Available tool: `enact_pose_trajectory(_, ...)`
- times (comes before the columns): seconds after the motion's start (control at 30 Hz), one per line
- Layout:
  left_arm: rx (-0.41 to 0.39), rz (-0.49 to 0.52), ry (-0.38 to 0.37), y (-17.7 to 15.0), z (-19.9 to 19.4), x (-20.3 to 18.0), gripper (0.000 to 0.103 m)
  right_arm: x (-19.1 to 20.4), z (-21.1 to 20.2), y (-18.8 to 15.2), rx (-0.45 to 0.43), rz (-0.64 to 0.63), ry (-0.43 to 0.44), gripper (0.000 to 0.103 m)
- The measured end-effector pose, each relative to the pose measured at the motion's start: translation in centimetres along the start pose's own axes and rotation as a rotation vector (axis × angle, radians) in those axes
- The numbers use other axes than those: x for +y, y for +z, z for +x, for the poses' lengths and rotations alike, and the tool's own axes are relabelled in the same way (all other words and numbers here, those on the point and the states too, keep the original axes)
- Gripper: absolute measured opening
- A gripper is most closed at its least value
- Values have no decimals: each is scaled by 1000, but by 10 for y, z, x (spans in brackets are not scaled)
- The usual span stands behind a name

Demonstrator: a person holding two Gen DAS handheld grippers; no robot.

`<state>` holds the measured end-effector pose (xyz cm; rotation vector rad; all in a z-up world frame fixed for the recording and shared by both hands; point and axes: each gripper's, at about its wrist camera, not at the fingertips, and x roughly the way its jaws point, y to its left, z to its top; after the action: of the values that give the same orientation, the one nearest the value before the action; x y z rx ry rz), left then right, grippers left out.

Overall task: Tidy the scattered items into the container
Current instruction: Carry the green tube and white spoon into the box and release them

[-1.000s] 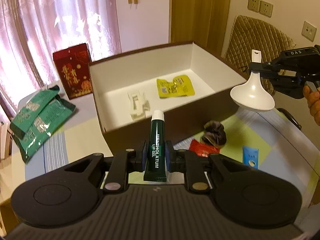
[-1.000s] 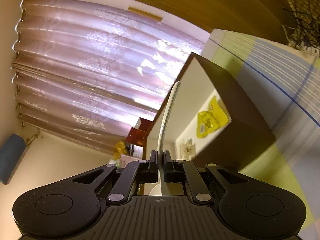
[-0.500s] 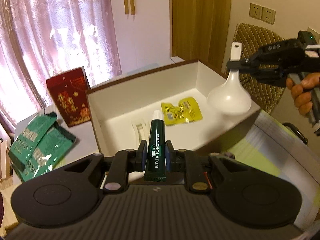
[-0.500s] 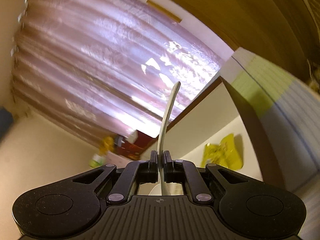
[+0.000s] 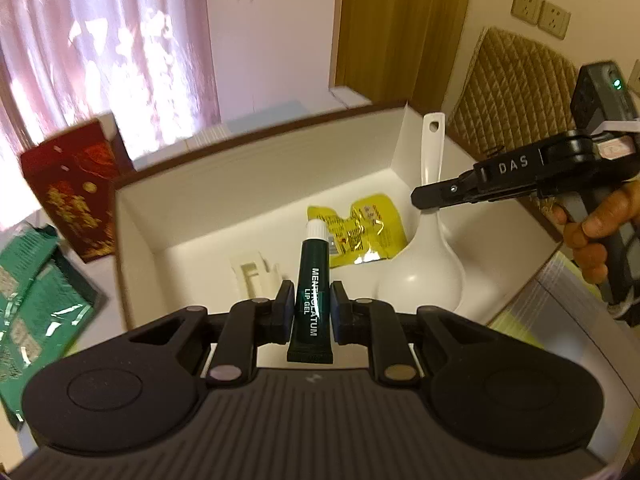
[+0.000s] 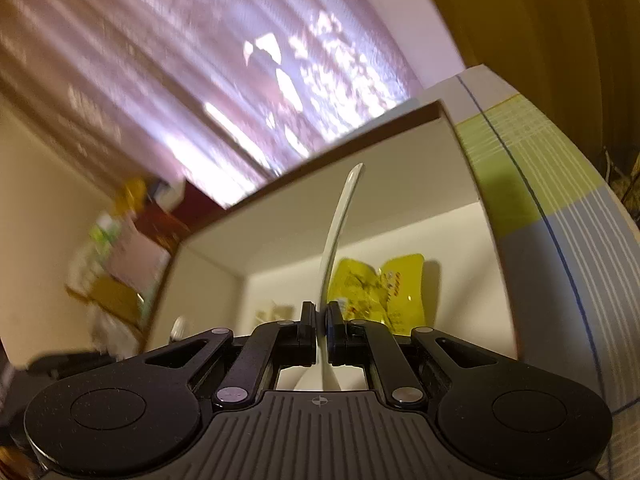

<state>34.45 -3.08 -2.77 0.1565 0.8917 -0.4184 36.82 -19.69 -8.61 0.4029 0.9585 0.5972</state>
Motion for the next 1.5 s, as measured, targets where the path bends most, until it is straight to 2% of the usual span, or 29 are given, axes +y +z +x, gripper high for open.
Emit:
enact_pose_trajectory(0.17, 64, -21, -30, 4, 29, 0, 15, 5, 19, -2, 85, -55, -50, 8)
enact_pose_trajectory(0.37, 109, -43, -29, 1, 45, 2, 15, 3, 30, 0, 156, -76, -20, 8)
enact_pose_trajectory(0.43, 115, -47, -25, 0, 46, 2, 15, 3, 33, 2, 178, -85, -36, 10)
enact_pose_trajectory(0.47, 116, -47, -23, 0, 46, 3, 15, 3, 33, 3, 191, -86, -33, 20)
enact_pose_trajectory(0.5, 118, -49, -21, 0, 47, 3, 15, 2, 34, 4, 207, -81, -35, 67)
enact_pose_trajectory(0.53, 121, -50, -20, -1, 47, 4, 15, 2, 32, 5, 216, -75, -49, 95)
enact_pose_trajectory(0.6, 125, -52, -17, -2, 47, 5, 15, 7, 29, 6, 215, -91, -18, 95)
enact_pose_trajectory(0.67, 130, -49, -16, -4, 46, 6, 15, 12, 29, 6, 246, -101, -36, 95)
enact_pose_trajectory(0.77, 143, -51, -13, -5, 47, 7, 15, 10, 28, 9, 283, -49, -36, 95)
enact_pose_trajectory(0.97, 168, -54, -16, -7, 49, 6, 15, 11, 19, 12, 271, -24, -39, 95)
enact_pose_trajectory(1.0, 171, -56, -13, -7, 50, 6, 16, 12, 18, 12, 272, -26, -41, 95)
enact_pose_trajectory(1.07, 174, -59, -3, -7, 50, 5, 26, 14, 17, 10, 274, -37, -49, 95)
enact_pose_trajectory(1.17, 175, -56, 9, -9, 48, 5, 26, 18, 15, 5, 276, -50, -56, 95)
enact_pose_trajectory(1.3, 177, -57, 36, -11, 42, 5, 37, 22, 13, -1, 289, -77, -66, 95)
enact_pose_trajectory(1.5, 176, -63, 61, -15, 30, 6, 43, 29, 9, -9, 307, -127, -94, 95)
